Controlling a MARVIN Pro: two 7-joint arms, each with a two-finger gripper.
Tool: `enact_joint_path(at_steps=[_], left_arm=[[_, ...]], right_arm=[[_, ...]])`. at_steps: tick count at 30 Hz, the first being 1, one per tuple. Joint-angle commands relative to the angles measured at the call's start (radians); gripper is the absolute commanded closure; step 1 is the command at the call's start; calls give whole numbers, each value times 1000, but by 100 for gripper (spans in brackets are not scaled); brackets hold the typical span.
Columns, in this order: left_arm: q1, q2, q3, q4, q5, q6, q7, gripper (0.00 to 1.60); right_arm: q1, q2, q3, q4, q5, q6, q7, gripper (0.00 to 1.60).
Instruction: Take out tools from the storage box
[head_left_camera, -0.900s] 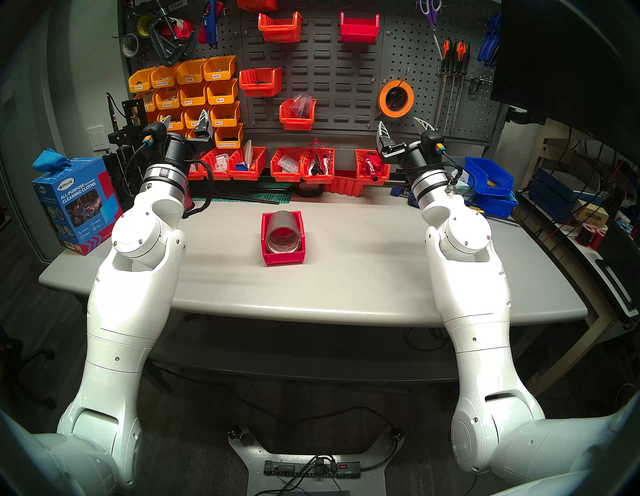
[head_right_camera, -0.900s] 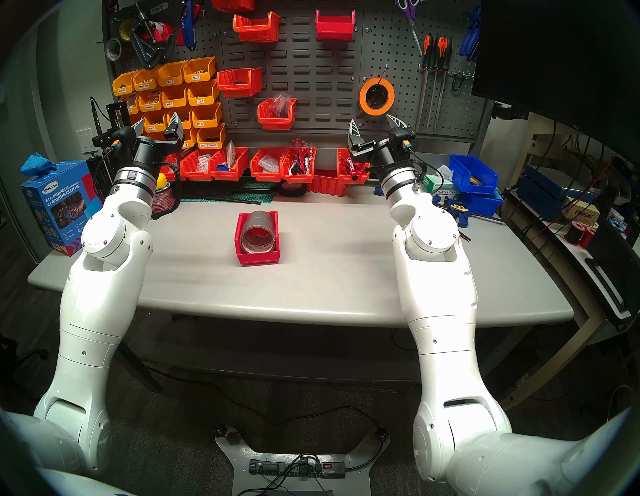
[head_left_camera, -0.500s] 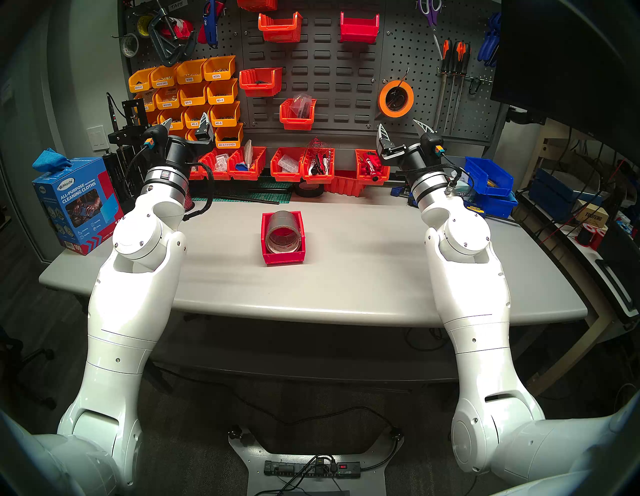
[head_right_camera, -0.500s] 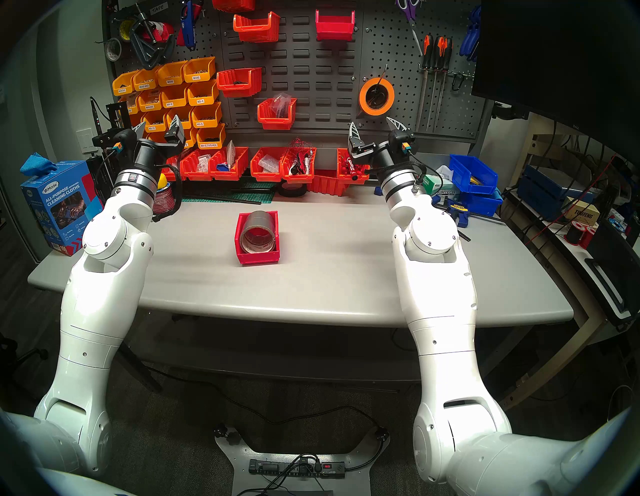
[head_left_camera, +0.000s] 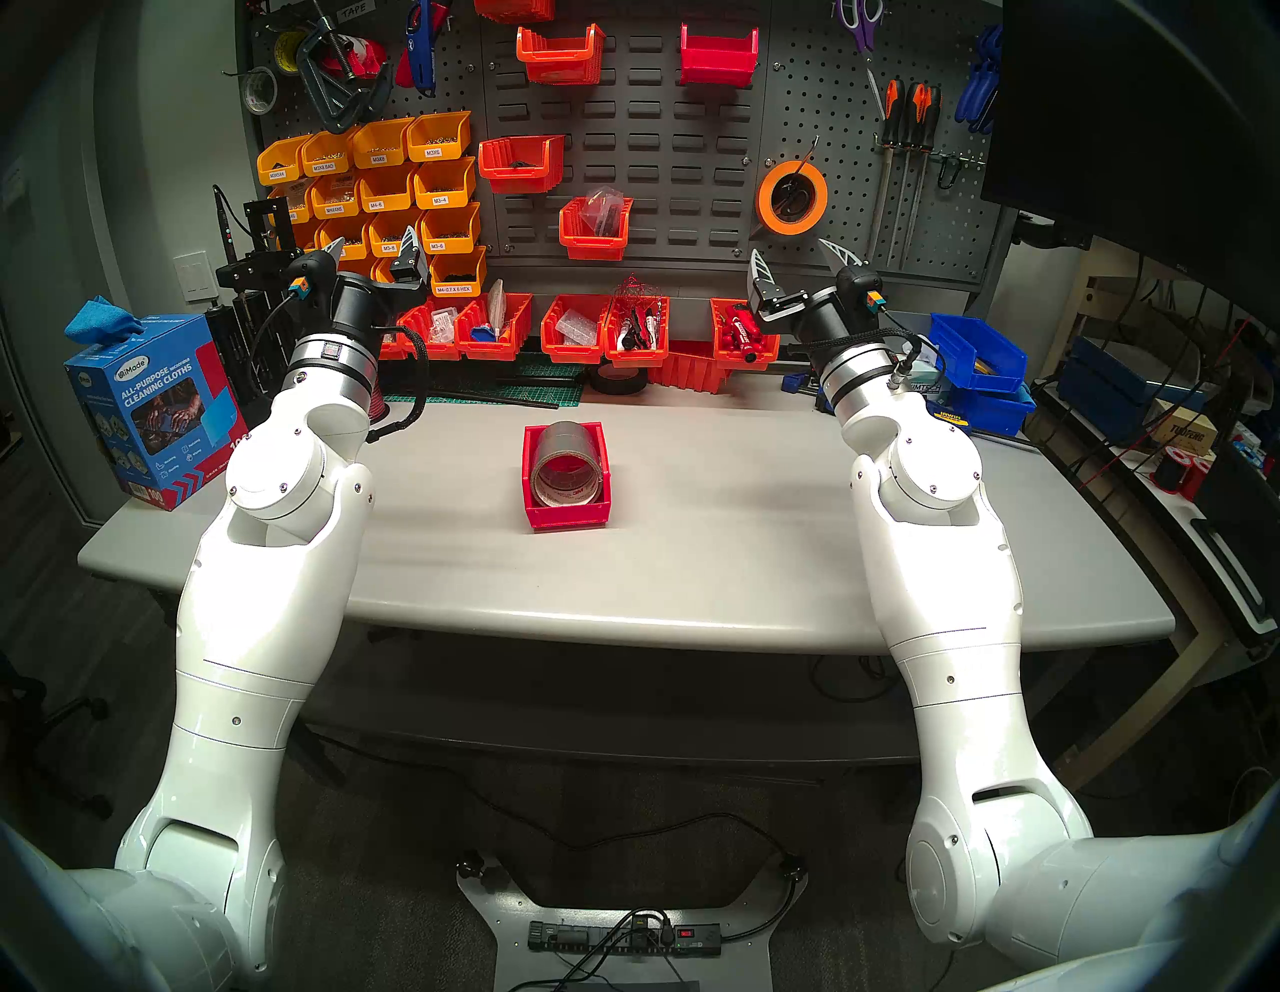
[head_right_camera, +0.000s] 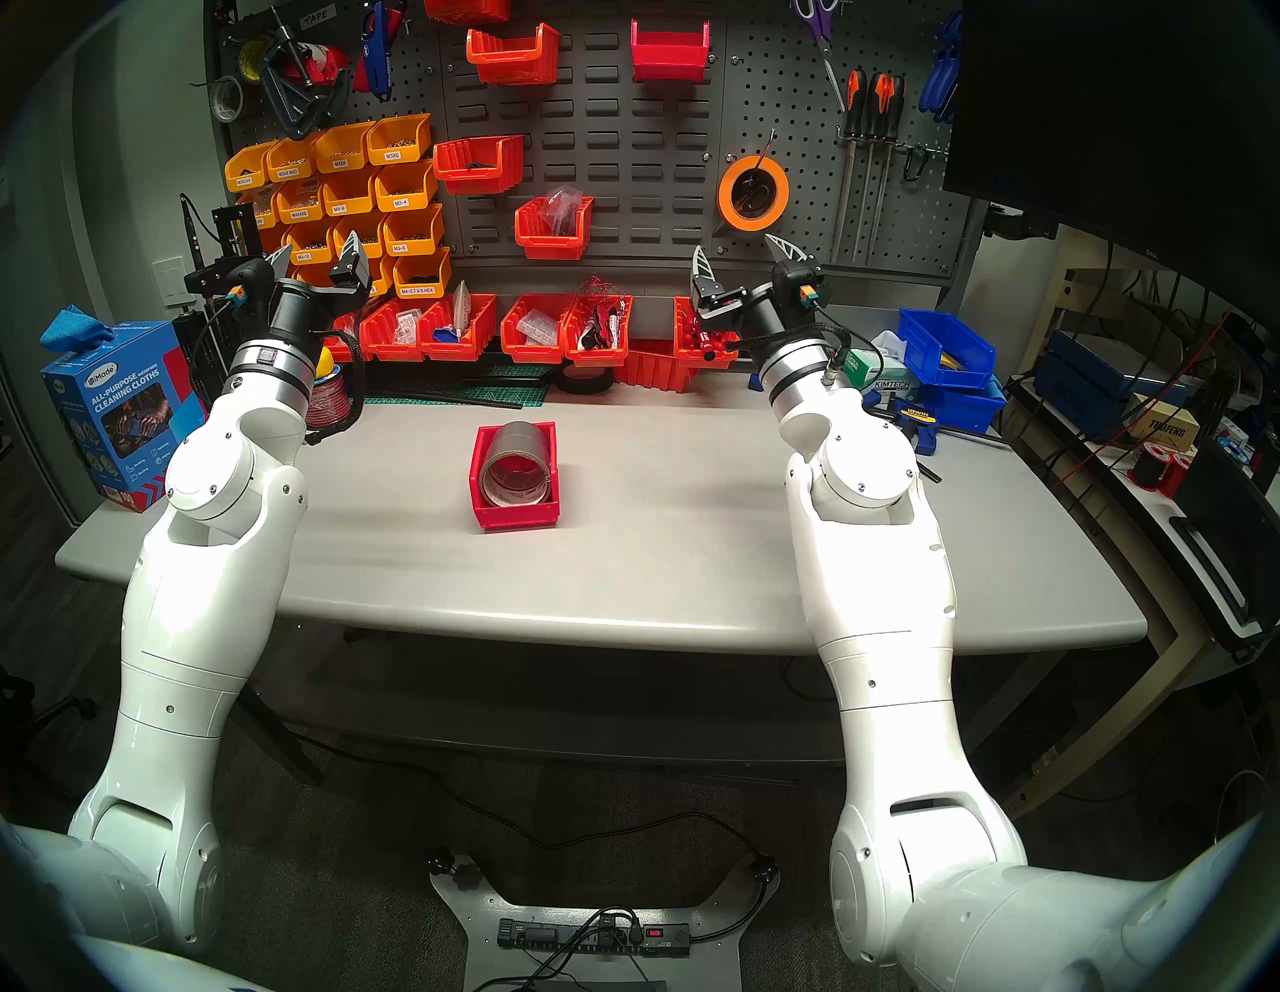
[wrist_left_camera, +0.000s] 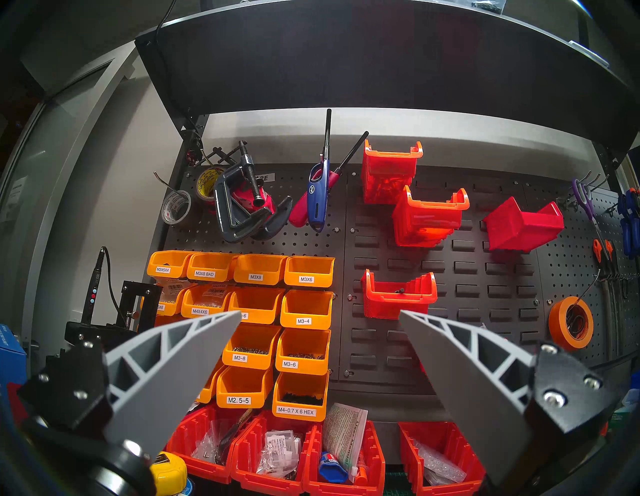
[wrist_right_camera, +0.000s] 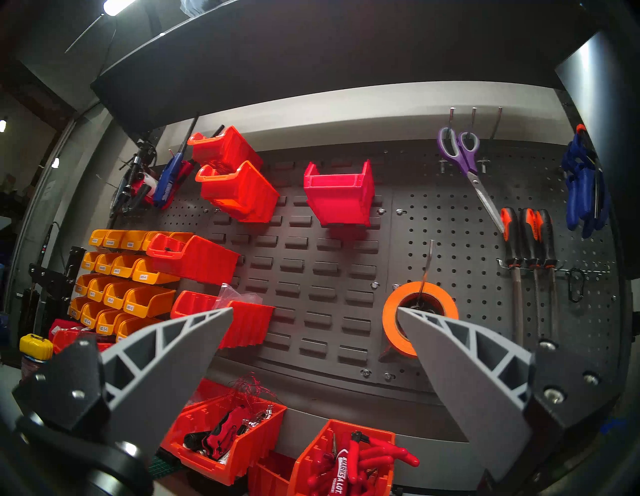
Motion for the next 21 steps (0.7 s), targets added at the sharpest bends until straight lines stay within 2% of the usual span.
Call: enact_joint_path(at_steps=[1, 2, 4, 5, 7, 8, 12, 18, 21], left_arm=[[-10, 1, -3, -7, 1, -1, 1, 0], [-10, 1, -3, -7, 1, -1, 1, 0], [-9, 1, -3, -7, 1, -1, 0, 0], [-9, 1, -3, -7, 1, -1, 0, 0], [-10, 1, -3, -7, 1, -1, 0, 0], [-10, 1, -3, -7, 1, -1, 0, 0], [-10, 1, -3, -7, 1, -1, 0, 0], [-10, 0, -3, -7, 1, 0, 0, 0], [-10, 0, -3, -7, 1, 0, 0, 0]], right_arm=[[-20, 48, -78, -90, 13, 24, 95, 0], [-38, 43, -78, -115, 6, 37, 126, 0], [-71, 74, -132, -144, -3, 43, 169, 0], [-71, 74, -132, -144, -3, 43, 169, 0], [-115, 95, -151, -208, -9, 75, 220, 0], [-120, 105, -159, -210, -9, 80, 239, 0], [-154, 127, -168, -254, -16, 111, 265, 0], [-200, 190, -184, -343, -100, 181, 282, 0], [-196, 217, -210, -377, -175, 216, 280, 0]])
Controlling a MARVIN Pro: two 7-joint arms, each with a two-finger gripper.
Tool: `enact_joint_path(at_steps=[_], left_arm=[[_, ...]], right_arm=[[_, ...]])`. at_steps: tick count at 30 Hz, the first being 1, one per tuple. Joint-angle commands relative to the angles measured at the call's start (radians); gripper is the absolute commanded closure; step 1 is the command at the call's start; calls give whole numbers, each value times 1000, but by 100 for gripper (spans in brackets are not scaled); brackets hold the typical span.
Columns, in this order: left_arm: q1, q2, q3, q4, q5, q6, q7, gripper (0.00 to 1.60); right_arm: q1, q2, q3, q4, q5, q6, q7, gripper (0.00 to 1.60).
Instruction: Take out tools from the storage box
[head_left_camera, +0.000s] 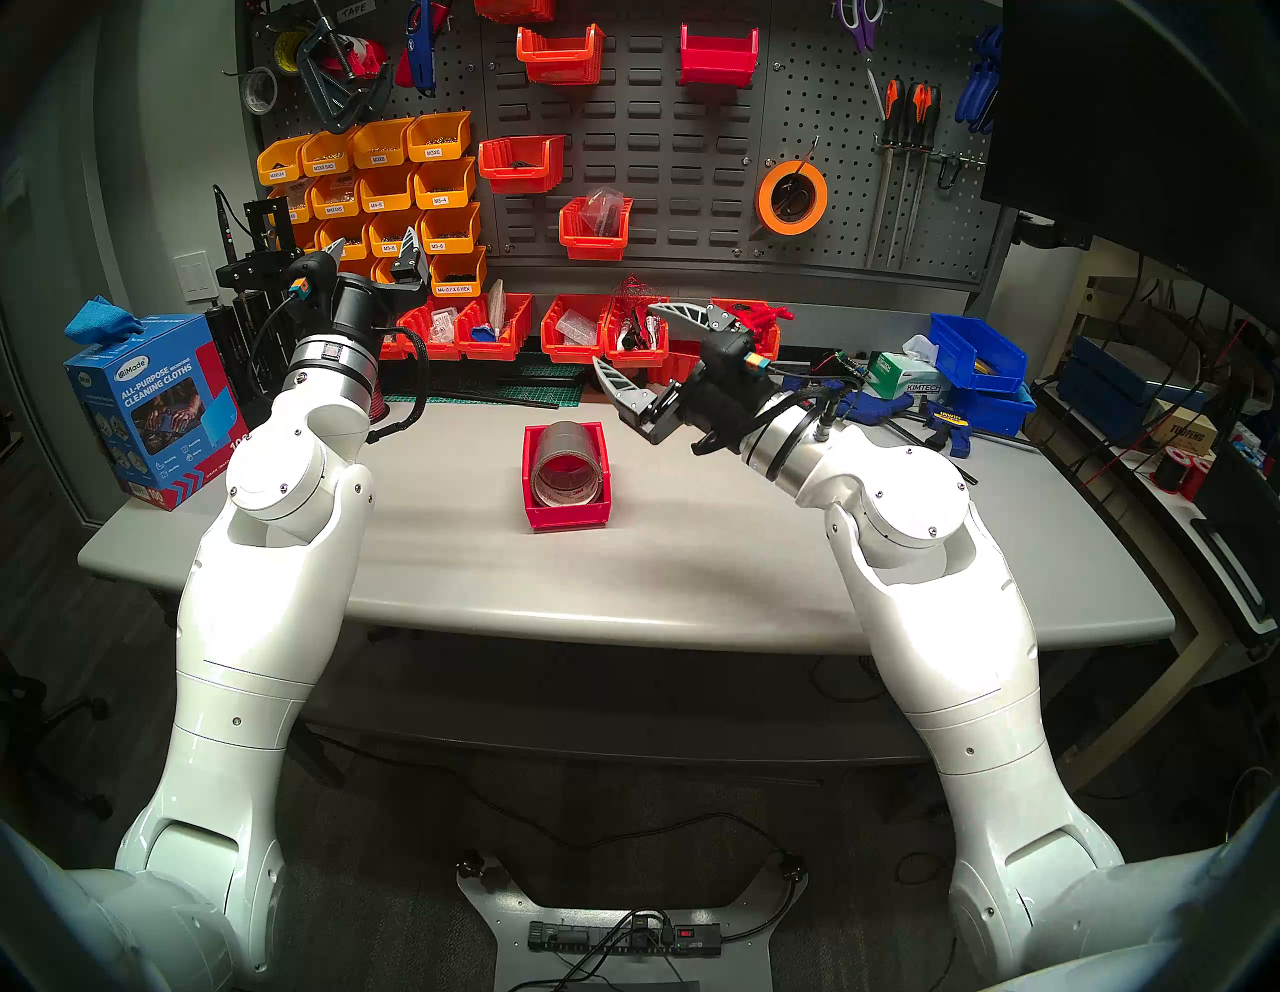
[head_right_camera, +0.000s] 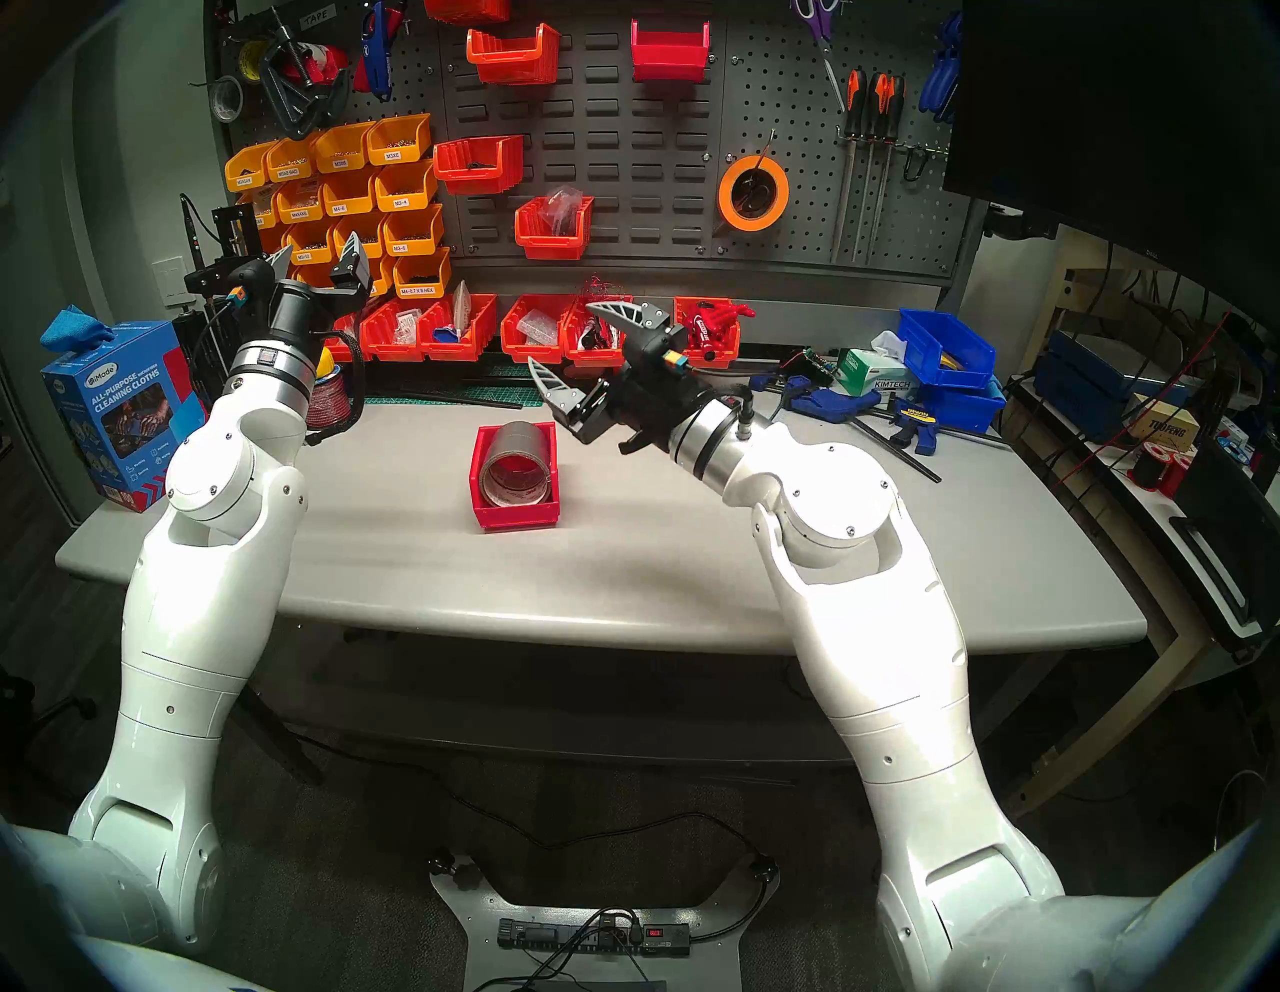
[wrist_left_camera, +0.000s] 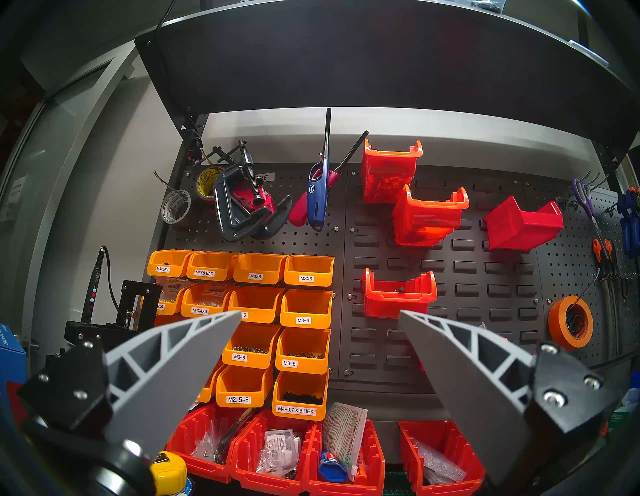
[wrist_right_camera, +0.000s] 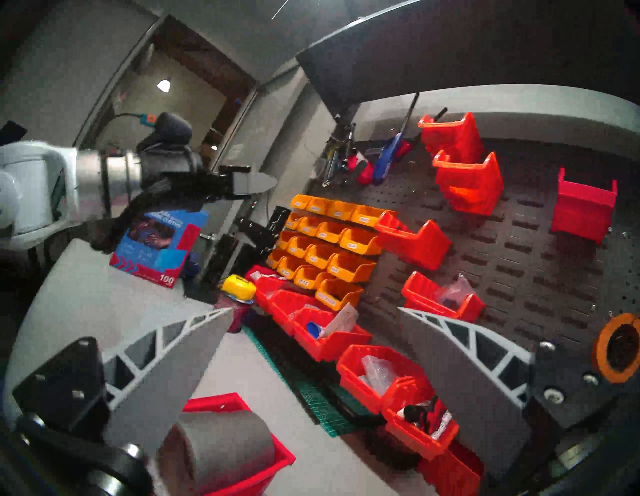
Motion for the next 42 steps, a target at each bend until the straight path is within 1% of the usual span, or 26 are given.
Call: enact_joint_path(at_steps=[1, 8, 13, 16, 21, 28, 30, 32, 35, 36, 37, 42], left_arm=[[-11, 1, -3, -8, 1, 0, 2, 0], [-11, 1, -3, -8, 1, 0, 2, 0], [-11, 1, -3, -8, 1, 0, 1, 0], [-11, 1, -3, -8, 1, 0, 1, 0], [-11, 1, -3, -8, 1, 0, 1, 0], [-11, 0, -3, -8, 1, 1, 1, 0], [-11, 0, -3, -8, 1, 1, 1, 0], [-11, 0, -3, -8, 1, 1, 1, 0], [-11, 0, -3, -8, 1, 1, 1, 0], [-11, 0, -3, -8, 1, 1, 1, 0], [-11, 0, -3, -8, 1, 1, 1, 0], [-11, 0, -4, -8, 2, 1, 1, 0]], right_arm=[[-22, 80, -33, -100, -127, 74, -1, 0], [52, 65, -139, -68, -285, 89, -14, 0], [91, 35, -202, -34, -348, 101, -20, 0], [119, 33, -237, -13, -384, 110, -7, 0], [148, 35, -270, 2, -420, 131, 12, 0], [171, 46, -307, 10, -488, 137, 19, 0], [176, 48, -314, 13, -501, 135, 20, 0], [194, 59, -339, 23, -543, 128, 28, 0], [210, 70, -363, 30, -581, 118, 33, 0], [210, 70, -363, 30, -581, 118, 33, 0], [221, 79, -379, 33, -606, 111, 38, 0], [234, 84, -400, 44, -649, 98, 29, 0]])
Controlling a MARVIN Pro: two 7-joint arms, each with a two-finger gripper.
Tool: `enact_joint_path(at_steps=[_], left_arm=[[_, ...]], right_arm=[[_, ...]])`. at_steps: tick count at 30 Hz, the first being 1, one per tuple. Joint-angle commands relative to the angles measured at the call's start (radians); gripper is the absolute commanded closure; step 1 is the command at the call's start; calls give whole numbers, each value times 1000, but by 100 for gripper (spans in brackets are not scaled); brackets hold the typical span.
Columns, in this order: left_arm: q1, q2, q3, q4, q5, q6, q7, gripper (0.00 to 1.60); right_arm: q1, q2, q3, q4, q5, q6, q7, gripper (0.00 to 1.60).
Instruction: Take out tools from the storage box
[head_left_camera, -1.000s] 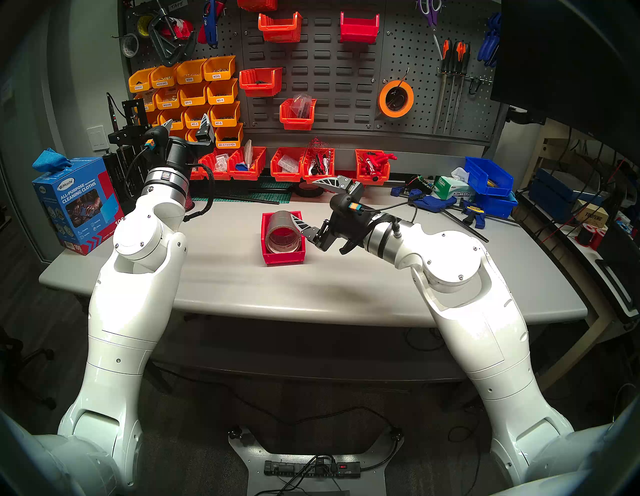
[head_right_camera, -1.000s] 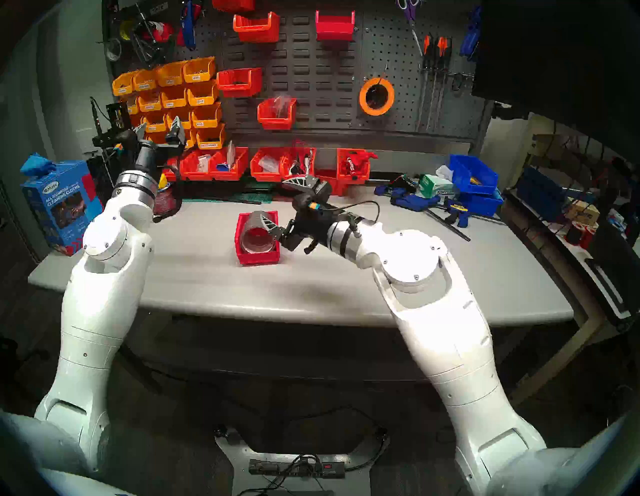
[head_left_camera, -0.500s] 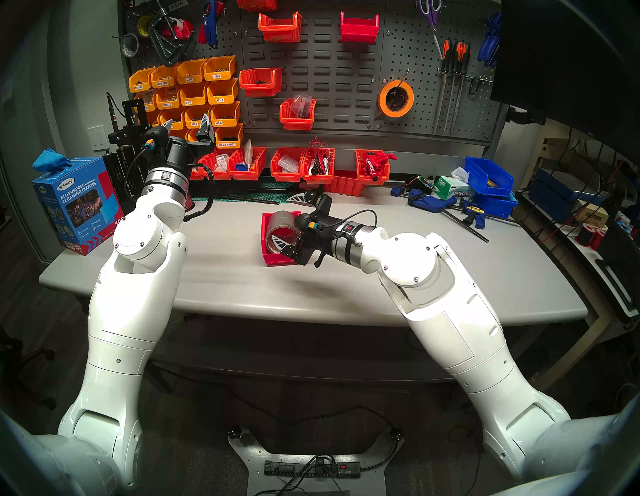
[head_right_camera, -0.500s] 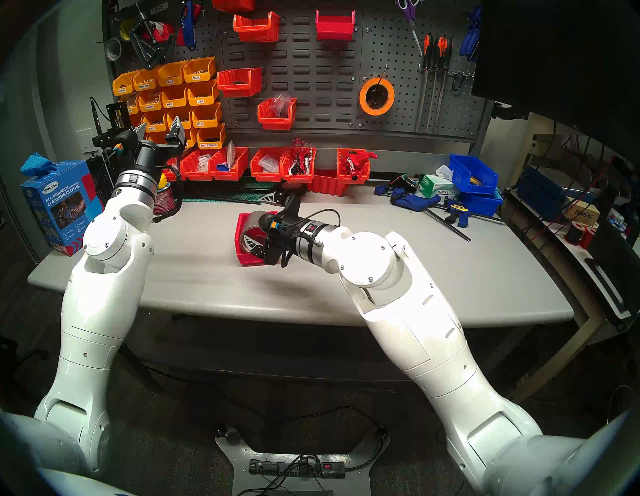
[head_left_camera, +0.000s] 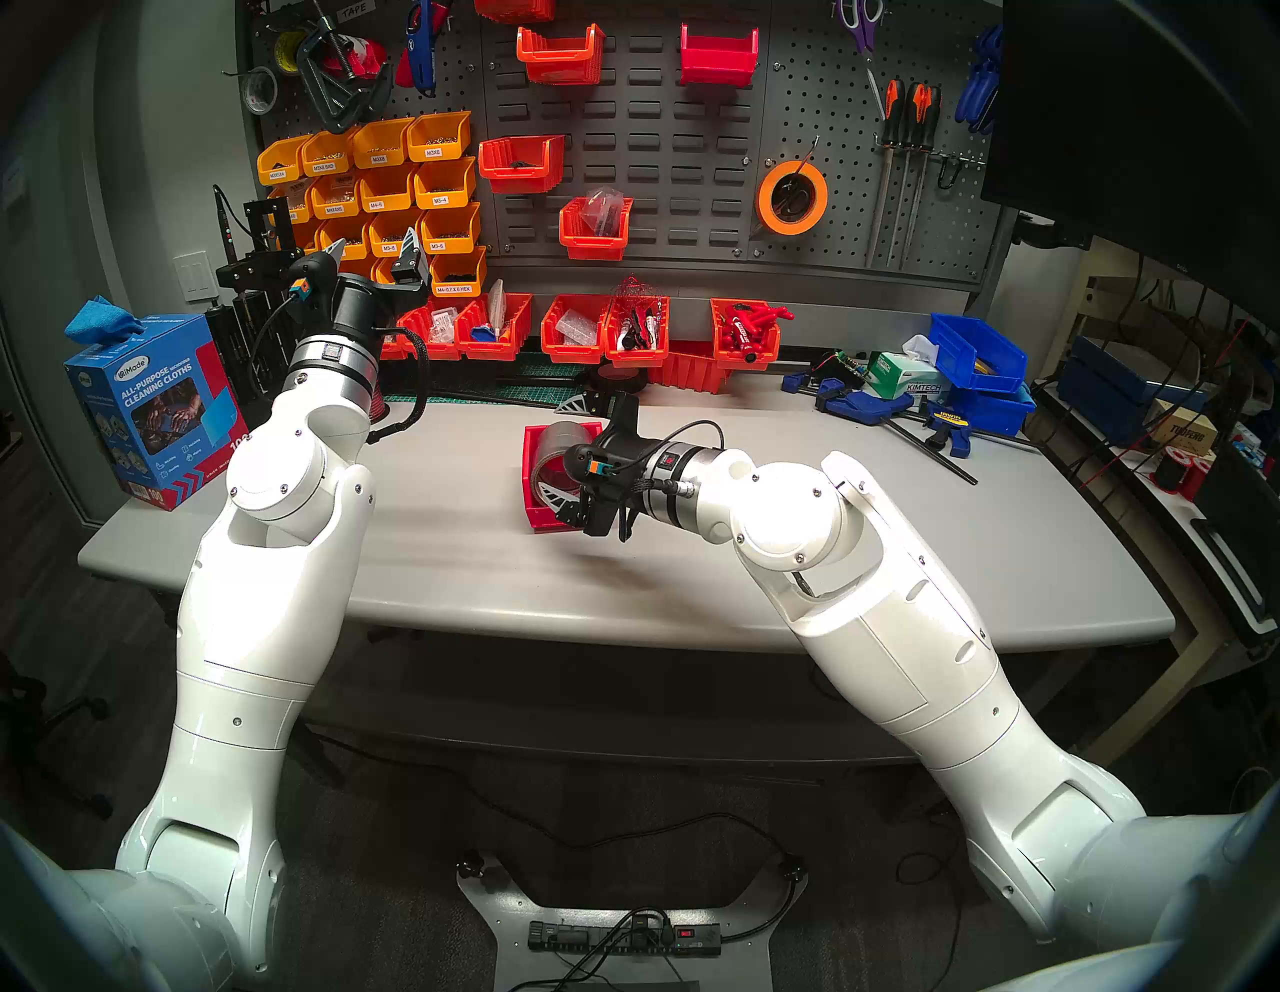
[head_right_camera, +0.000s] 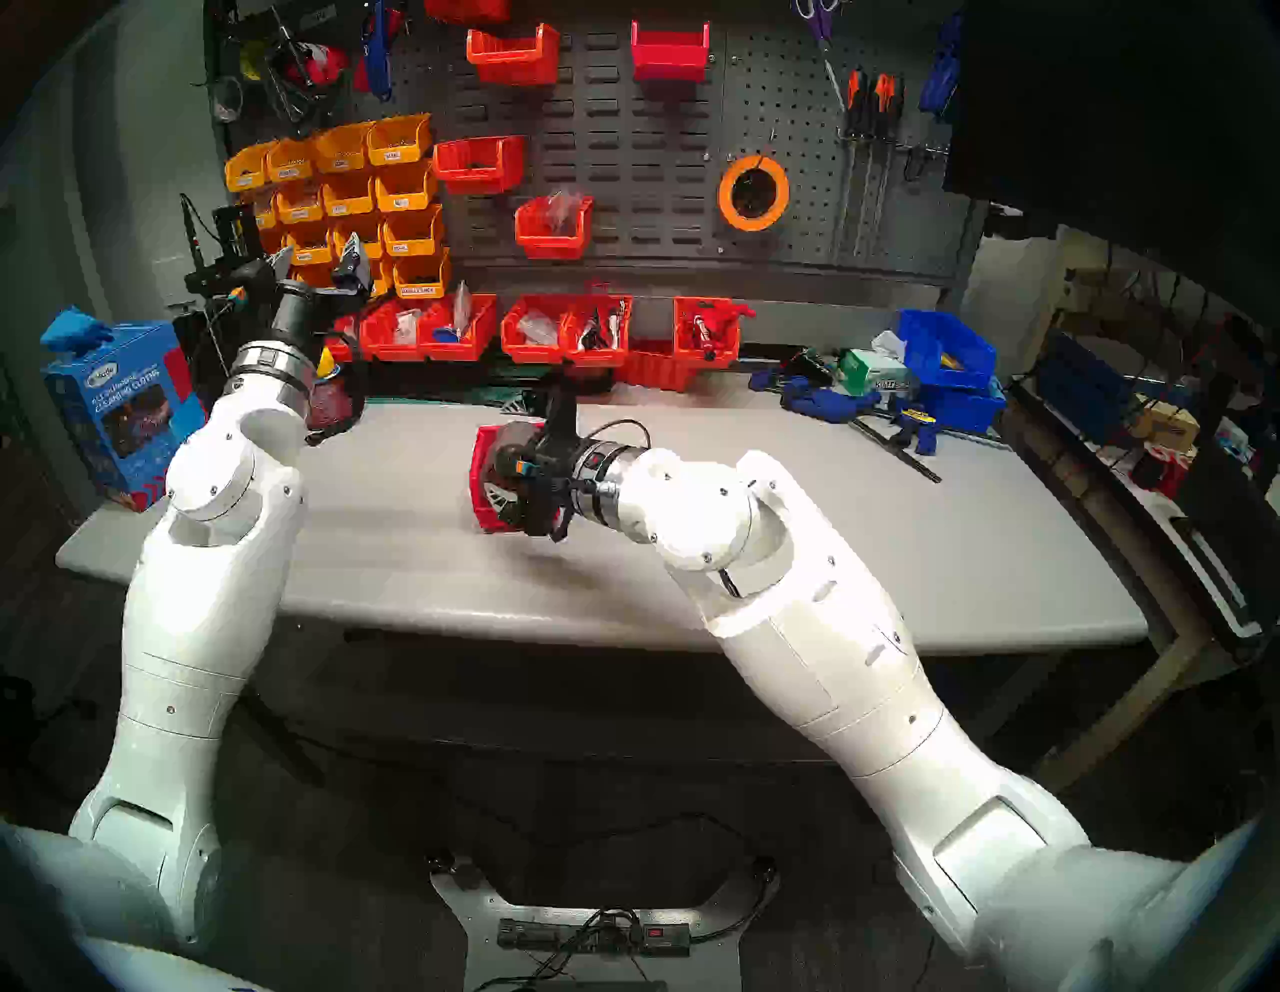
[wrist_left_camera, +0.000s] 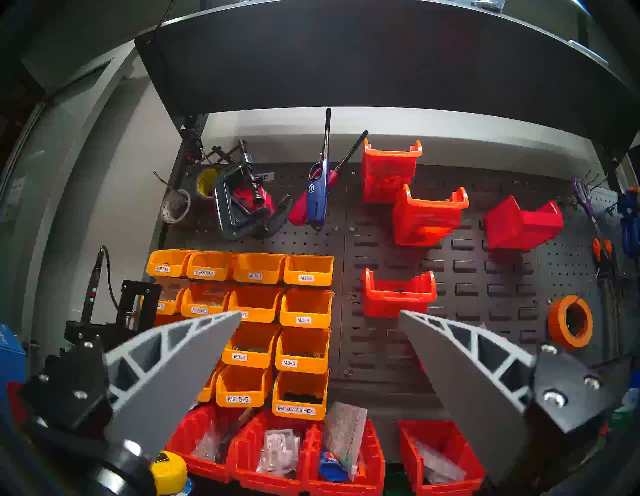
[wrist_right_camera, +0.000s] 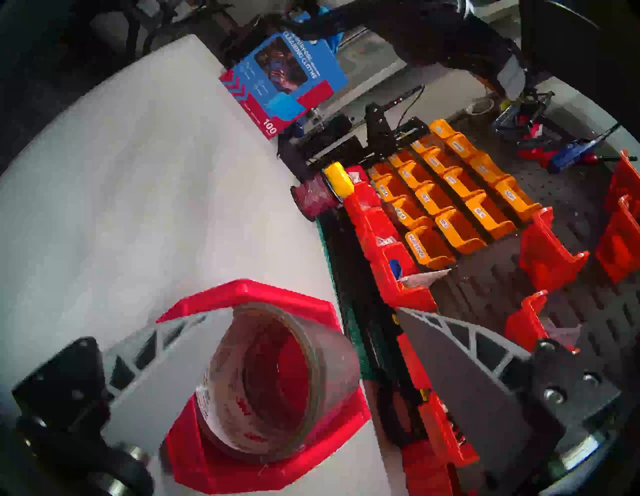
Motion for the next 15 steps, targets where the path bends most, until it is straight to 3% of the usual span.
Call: enact_joint_path(at_steps=[1, 15], left_arm=[[-11, 1, -3, -8, 1, 1, 2, 0], [-11, 1, -3, -8, 1, 1, 2, 0]], right_arm=[[56, 16, -27, 10, -73, -25, -10, 0], [85, 7, -37, 59, -168, -27, -72, 0]])
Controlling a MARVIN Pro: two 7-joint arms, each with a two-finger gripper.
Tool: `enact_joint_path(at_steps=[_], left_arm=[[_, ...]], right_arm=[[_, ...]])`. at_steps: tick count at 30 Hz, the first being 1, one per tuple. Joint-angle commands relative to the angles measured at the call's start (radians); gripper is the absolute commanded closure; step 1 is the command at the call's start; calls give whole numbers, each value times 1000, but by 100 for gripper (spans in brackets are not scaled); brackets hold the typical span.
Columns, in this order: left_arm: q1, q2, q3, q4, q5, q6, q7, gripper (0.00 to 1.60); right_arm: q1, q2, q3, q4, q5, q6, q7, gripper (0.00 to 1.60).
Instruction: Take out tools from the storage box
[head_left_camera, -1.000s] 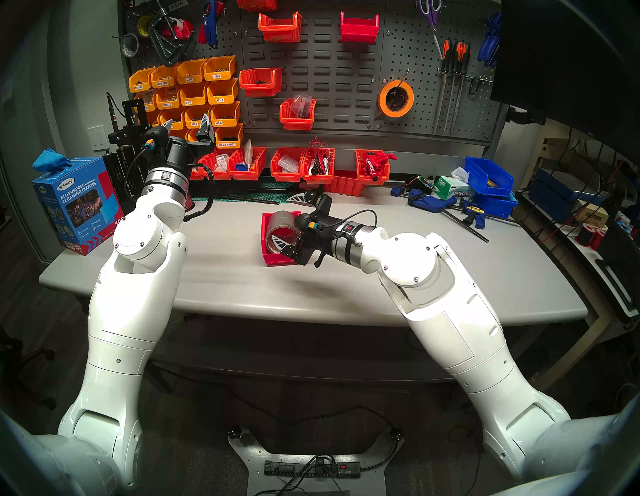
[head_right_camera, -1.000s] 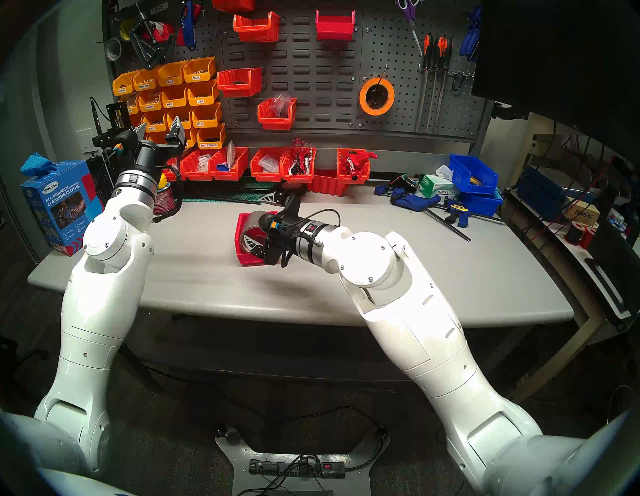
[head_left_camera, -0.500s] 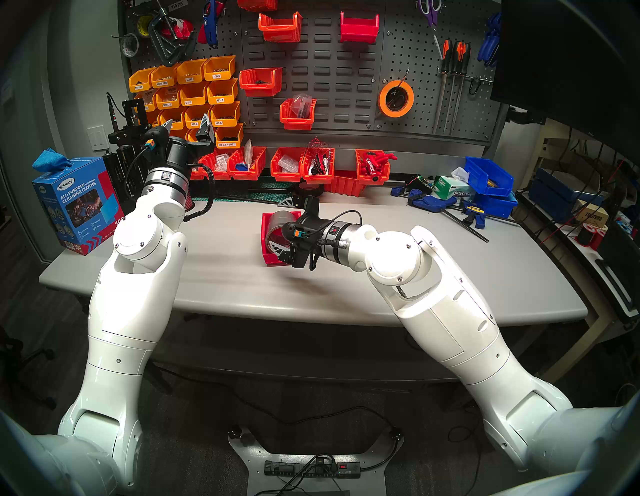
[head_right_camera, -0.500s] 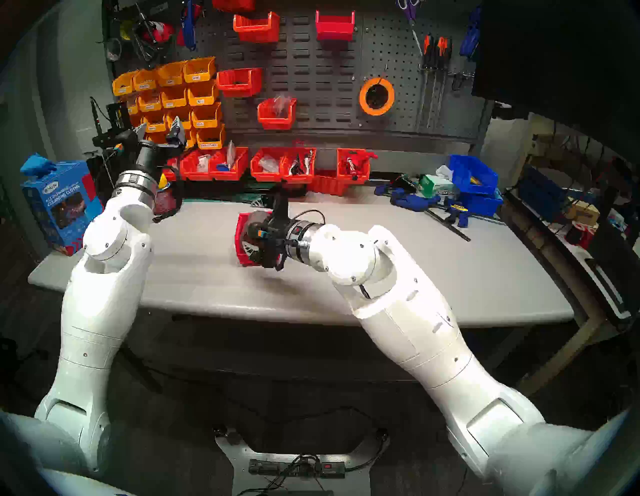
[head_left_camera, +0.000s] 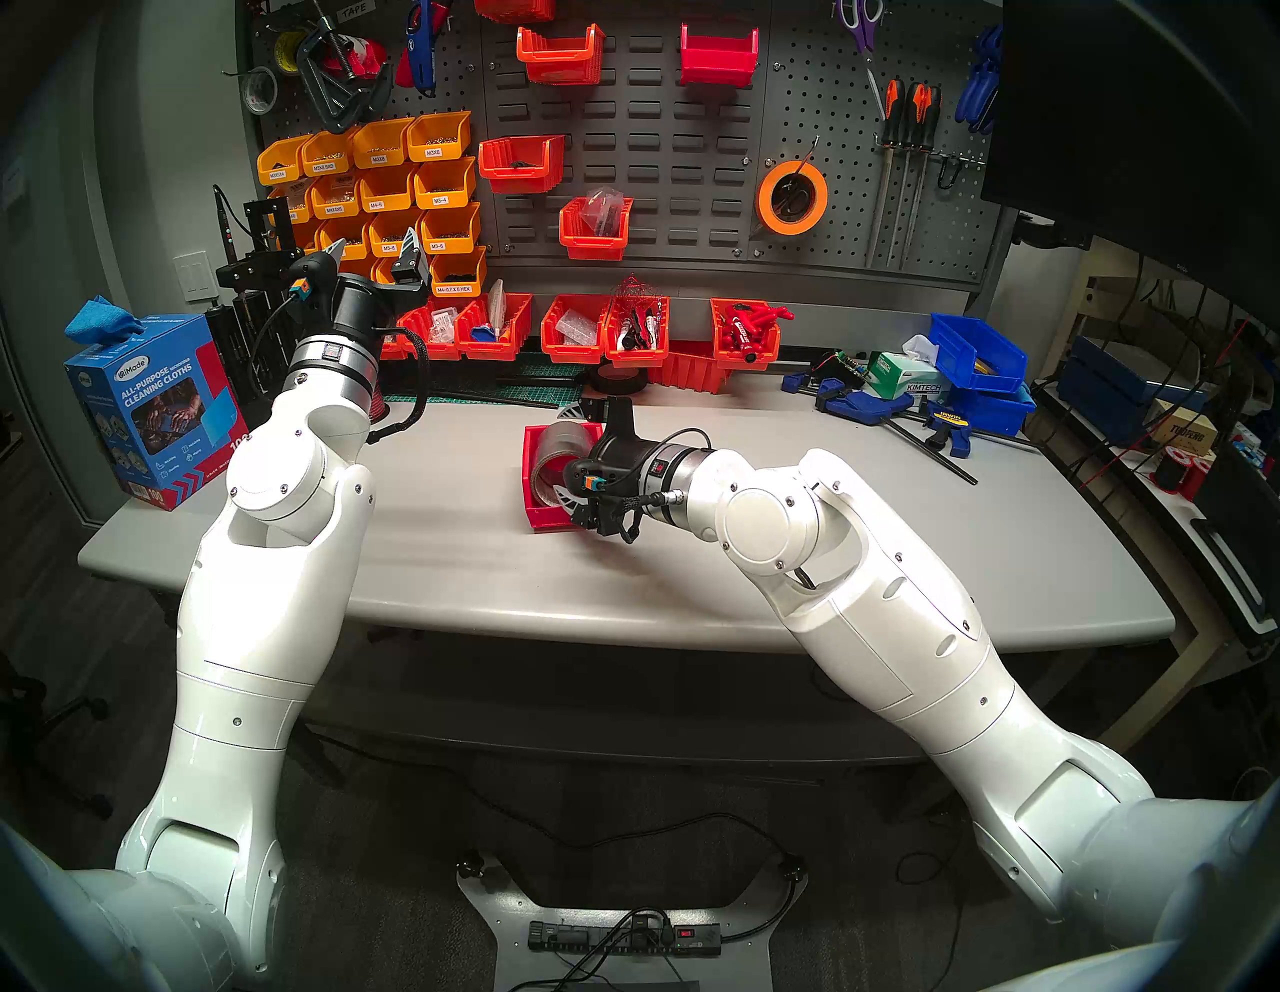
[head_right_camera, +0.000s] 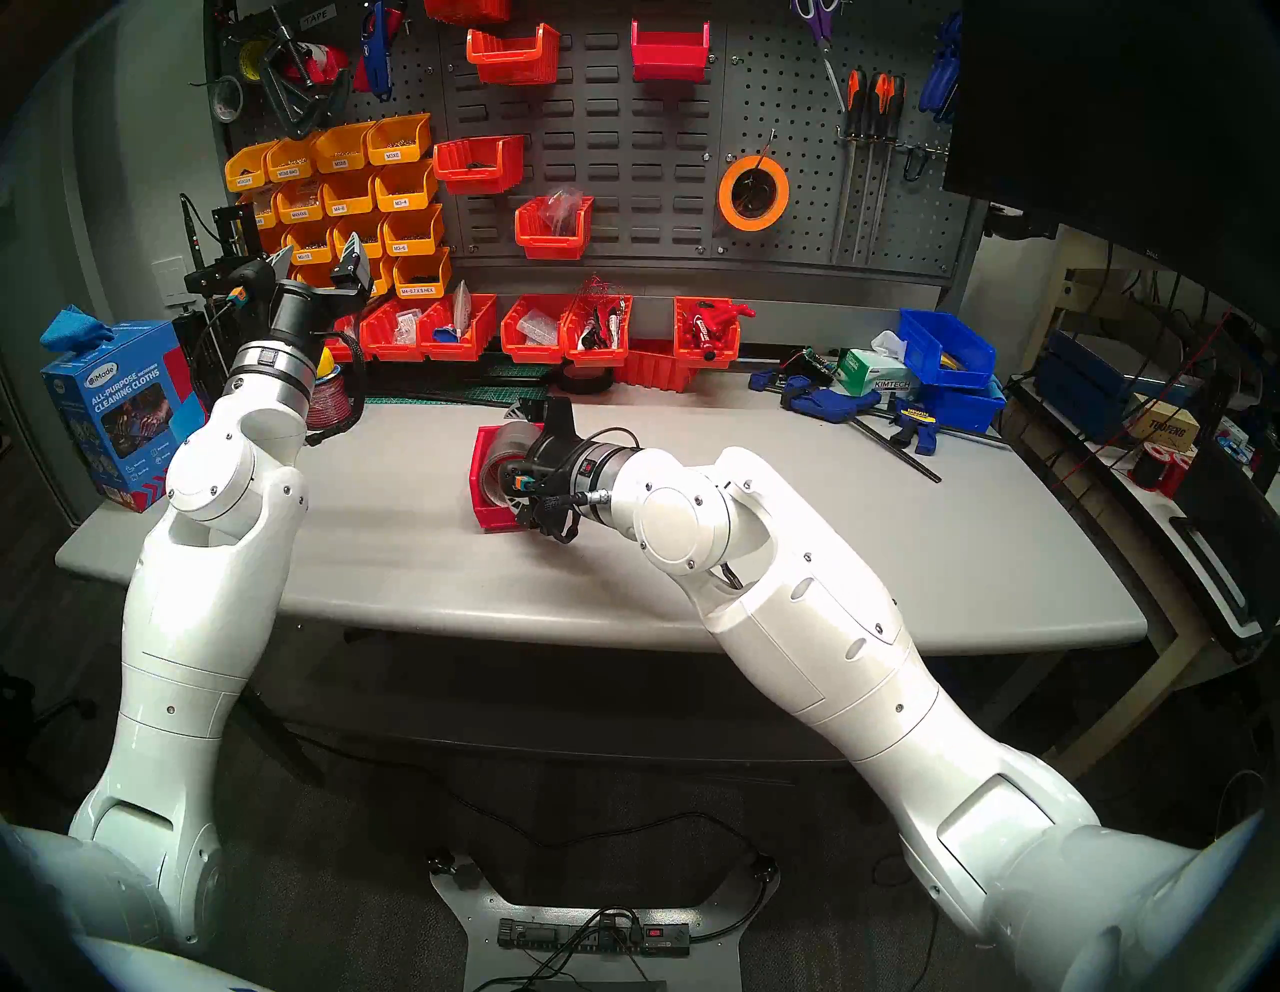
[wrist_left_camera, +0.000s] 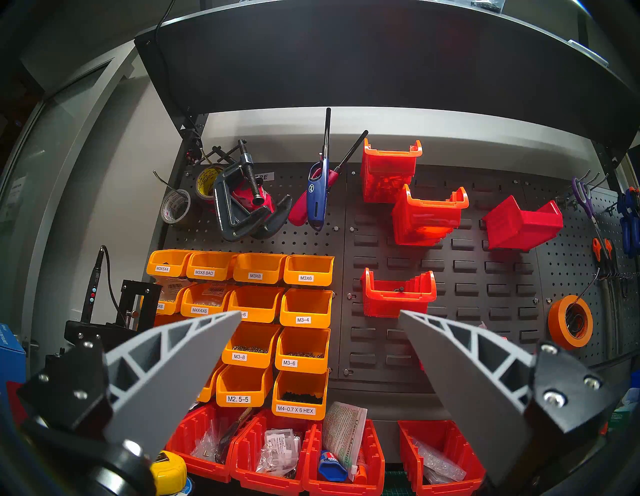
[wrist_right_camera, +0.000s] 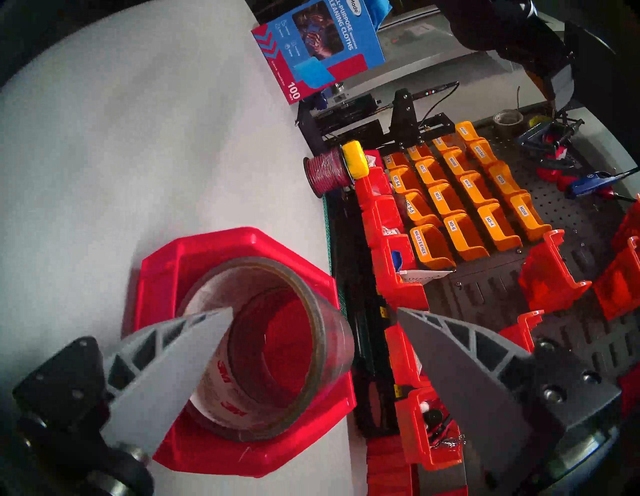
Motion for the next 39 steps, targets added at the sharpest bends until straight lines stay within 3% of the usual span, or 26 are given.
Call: enact_joint_path(at_steps=[1, 5, 6, 7, 8, 11, 13, 14, 16, 31, 39], left_arm=[[-11, 1, -3, -8, 0, 1, 2, 0], [-11, 1, -3, -9, 0, 1, 2, 0], [-11, 1, -3, -9, 0, 1, 2, 0], [-11, 1, -3, -9, 0, 1, 2, 0], [-11, 1, -3, -9, 0, 1, 2, 0], [-11, 1, -3, -9, 1, 1, 2, 0], [-11, 1, -3, -9, 1, 1, 2, 0], [-11, 1, -3, -9, 1, 1, 2, 0], [-11, 1, -3, -9, 1, 1, 2, 0], [-11, 0, -4, -8, 1, 0, 2, 0], [-11, 0, -4, -8, 1, 0, 1, 0]], right_arm=[[35, -8, 6, 2, -43, -1, -40, 0], [35, -9, 6, 8, -57, -1, -47, 0], [35, -10, 6, 9, -59, -1, -48, 9], [37, -9, 4, 9, -64, -1, -45, 24], [37, -8, 4, 10, -65, -2, -45, 74], [37, -8, 4, 16, -68, -7, -42, 100], [38, -10, 4, 20, -70, -11, -41, 124], [38, -12, 4, 23, -70, -12, -40, 145], [41, -14, 2, 28, -71, -18, -38, 160], [60, -53, 58, 55, -30, -37, -57, 160], [75, -65, 89, 87, -33, -84, -138, 160]])
